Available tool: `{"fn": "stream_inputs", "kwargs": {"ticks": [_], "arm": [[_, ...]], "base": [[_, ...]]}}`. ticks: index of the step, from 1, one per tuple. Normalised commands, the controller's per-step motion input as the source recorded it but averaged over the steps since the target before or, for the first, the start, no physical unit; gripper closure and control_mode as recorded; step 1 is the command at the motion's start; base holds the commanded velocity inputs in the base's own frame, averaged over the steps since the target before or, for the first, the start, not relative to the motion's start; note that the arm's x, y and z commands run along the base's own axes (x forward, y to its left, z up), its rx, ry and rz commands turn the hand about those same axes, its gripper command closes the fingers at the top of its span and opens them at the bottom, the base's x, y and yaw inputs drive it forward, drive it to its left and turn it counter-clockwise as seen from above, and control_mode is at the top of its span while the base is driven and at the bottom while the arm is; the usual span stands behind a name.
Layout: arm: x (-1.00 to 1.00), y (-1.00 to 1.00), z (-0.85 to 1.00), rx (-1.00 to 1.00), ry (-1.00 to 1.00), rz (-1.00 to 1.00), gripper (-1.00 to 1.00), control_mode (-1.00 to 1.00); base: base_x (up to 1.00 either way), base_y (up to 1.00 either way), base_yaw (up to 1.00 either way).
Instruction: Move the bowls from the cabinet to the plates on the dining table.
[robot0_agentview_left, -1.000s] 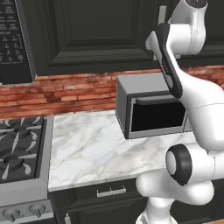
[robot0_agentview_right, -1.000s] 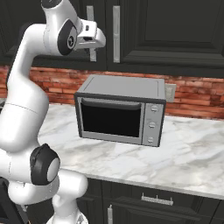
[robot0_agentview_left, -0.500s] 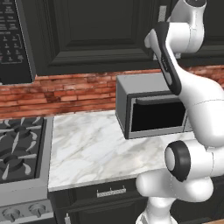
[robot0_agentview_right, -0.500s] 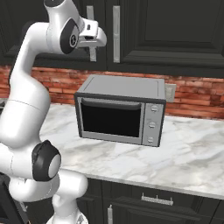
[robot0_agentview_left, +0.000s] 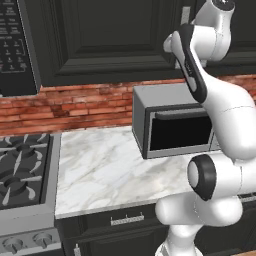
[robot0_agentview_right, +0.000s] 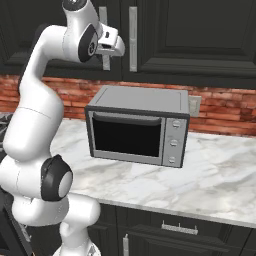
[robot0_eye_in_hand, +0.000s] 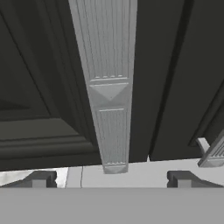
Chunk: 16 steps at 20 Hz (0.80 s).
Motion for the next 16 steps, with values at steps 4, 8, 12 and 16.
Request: {"fn": "stream_inputs", "kwargs": {"ticks": [4, 8, 12, 16], "arm": [[0.48, 0.01, -0.04, 0.00, 0.00, -0.01, -1.00, -1.00], [0.34, 0.00, 0.00, 0.00, 0.00, 0.00, -1.00, -1.00], [0.15, 0.00, 0.00, 0.00, 0.00, 0.00, -1.00, -1.00], [0.07, -0.05, -0.10, 0.00, -0.02, 0.00, -1.00, -1.00]], "base": [[0.00, 0.00, 0.00], [0.00, 0.00, 0.00], [0.00, 0.00, 0.00], [0.00, 0.00, 0.00]]}}
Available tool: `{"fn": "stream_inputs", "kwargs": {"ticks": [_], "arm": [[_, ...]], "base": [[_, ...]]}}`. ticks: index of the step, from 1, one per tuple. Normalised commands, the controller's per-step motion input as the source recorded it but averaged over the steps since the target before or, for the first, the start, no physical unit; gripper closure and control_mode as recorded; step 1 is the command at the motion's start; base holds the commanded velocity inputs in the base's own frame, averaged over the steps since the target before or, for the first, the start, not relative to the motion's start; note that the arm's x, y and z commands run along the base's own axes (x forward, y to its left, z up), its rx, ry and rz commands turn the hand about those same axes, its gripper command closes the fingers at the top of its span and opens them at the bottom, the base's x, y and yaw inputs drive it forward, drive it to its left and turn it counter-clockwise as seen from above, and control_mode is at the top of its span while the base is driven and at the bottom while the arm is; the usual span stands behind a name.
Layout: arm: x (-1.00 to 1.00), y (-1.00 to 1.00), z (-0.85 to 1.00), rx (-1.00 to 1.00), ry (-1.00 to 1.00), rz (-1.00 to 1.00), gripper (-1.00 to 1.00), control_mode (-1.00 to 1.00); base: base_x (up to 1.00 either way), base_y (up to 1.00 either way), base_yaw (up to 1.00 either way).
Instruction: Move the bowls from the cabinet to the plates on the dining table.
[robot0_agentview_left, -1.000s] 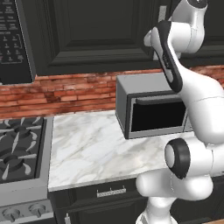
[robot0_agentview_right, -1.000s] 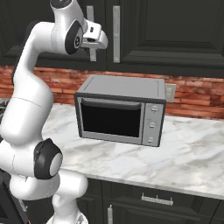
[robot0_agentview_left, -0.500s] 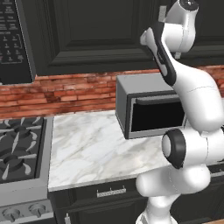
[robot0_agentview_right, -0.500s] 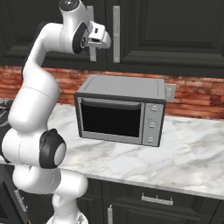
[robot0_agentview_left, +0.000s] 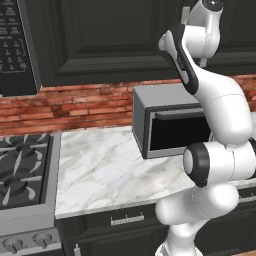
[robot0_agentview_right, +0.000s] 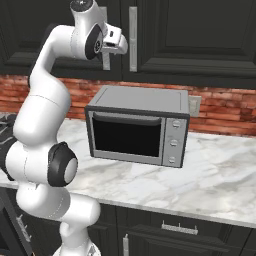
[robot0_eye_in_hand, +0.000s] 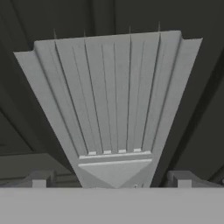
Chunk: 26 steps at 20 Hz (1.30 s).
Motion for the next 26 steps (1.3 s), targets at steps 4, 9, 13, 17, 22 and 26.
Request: {"fn": "stream_inputs", "kwargs": {"ticks": [4, 9, 13, 17, 22, 26], "arm": [[0.04, -0.01, -0.14, 0.00, -0.03, 0.00, -1.00, -1.00], [0.00, 0.00, 0.00, 0.00, 0.00, 0.00, -1.00, -1.00], [0.00, 0.00, 0.00, 0.00, 0.00, 0.00, 1.00, -1.00], [0.00, 0.00, 0.00, 0.00, 0.00, 0.00, 1.00, -1.00], [0.00, 0.00, 0.00, 0.00, 0.00, 0.00, 1.00, -1.00], [-0.16, 0.00, 0.00, 0.01, 0.00, 0.02, 1.00, -1.00]], "base": [[0.00, 0.00, 0.00], [0.00, 0.00, 0.00], [0.00, 0.00, 0.00], [0.00, 0.00, 0.00], [0.00, 0.00, 0.00], [0.00, 0.00, 0.00]]}}
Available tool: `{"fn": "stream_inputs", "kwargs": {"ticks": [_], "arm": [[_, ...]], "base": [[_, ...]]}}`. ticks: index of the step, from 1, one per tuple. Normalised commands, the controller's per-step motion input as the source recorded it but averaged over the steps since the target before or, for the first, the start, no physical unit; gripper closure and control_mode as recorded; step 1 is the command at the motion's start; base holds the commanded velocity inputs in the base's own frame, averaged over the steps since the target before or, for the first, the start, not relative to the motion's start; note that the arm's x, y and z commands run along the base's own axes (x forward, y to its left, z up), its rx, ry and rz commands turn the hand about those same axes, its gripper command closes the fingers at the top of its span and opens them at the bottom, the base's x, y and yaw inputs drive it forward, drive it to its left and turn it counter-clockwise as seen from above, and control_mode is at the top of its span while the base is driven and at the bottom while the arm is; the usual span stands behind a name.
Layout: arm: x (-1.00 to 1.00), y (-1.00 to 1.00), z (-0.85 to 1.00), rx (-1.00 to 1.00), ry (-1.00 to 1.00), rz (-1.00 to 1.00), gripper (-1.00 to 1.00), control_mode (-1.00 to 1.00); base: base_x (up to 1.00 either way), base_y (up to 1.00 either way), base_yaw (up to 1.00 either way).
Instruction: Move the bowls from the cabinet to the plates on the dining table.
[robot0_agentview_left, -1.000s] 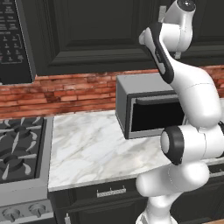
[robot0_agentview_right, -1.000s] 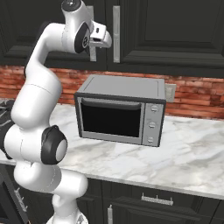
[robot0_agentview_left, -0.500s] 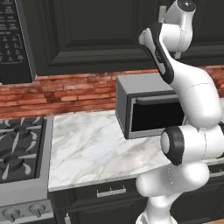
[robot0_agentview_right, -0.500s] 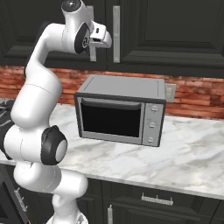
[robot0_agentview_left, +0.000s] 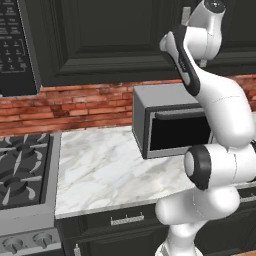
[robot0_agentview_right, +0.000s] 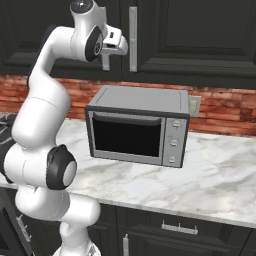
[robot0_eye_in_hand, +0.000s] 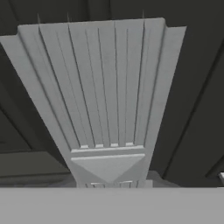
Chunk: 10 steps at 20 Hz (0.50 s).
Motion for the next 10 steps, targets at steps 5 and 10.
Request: {"fn": "stream_inputs", "kwargs": {"ticks": [5, 10], "arm": [[-0.62, 0.00, 0.00, 0.00, 0.00, 0.03, 1.00, -1.00], [-0.69, 0.02, 0.00, 0.00, 0.00, 0.00, 1.00, -1.00]], "base": [[0.00, 0.00, 0.00], [0.00, 0.00, 0.00]]}}
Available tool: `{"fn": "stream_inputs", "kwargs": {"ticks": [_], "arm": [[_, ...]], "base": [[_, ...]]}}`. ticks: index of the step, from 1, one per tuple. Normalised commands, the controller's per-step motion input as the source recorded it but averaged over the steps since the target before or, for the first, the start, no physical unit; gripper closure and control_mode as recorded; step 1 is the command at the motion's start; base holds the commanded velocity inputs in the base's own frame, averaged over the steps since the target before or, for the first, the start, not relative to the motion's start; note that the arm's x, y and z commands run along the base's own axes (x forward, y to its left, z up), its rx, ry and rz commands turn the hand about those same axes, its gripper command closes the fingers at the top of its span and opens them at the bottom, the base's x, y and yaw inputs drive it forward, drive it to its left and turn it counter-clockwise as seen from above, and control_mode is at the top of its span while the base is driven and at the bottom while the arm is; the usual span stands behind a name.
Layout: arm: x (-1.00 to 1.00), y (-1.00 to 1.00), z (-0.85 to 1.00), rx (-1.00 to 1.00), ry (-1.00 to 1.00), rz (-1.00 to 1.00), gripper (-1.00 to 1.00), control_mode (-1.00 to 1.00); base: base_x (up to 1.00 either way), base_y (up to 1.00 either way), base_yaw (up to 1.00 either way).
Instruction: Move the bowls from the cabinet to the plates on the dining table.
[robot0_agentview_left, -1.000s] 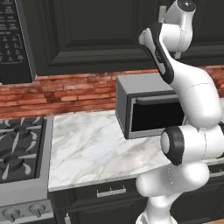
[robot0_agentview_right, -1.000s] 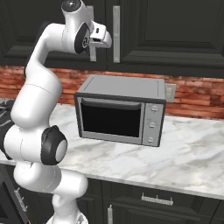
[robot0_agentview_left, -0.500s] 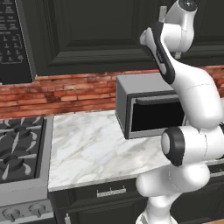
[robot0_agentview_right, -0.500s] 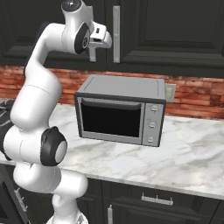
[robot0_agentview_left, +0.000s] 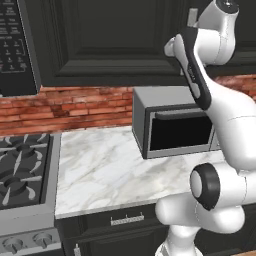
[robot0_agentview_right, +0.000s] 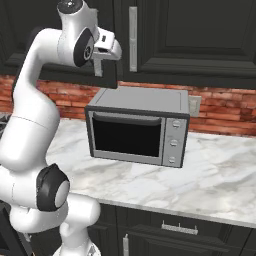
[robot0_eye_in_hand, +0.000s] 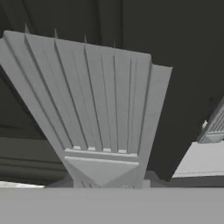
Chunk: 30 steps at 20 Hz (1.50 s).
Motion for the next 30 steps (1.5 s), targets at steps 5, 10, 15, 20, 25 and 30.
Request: {"fn": "stream_inputs", "kwargs": {"ticks": [5, 10, 15, 20, 25, 30], "arm": [[-0.54, 0.17, -0.01, 0.00, 0.00, 0.00, 1.00, -1.00], [-0.13, 0.12, -0.26, -0.04, 0.00, -0.10, 1.00, -1.00], [0.00, 0.05, -0.54, -0.07, 0.00, -0.20, 1.00, -1.00], [0.00, 0.08, -0.60, -0.05, 0.01, -0.25, 1.00, -1.00], [-0.07, 0.11, -0.40, 0.00, 0.00, -0.20, 1.00, -1.00], [-0.31, 0.11, -0.24, 0.00, 0.00, -0.15, 1.00, -1.00]], "base": [[0.00, 0.00, 0.00], [0.00, 0.00, 0.00], [0.00, 0.00, 0.00], [0.00, 0.00, 0.00], [0.00, 0.00, 0.00], [0.00, 0.00, 0.00]]}}
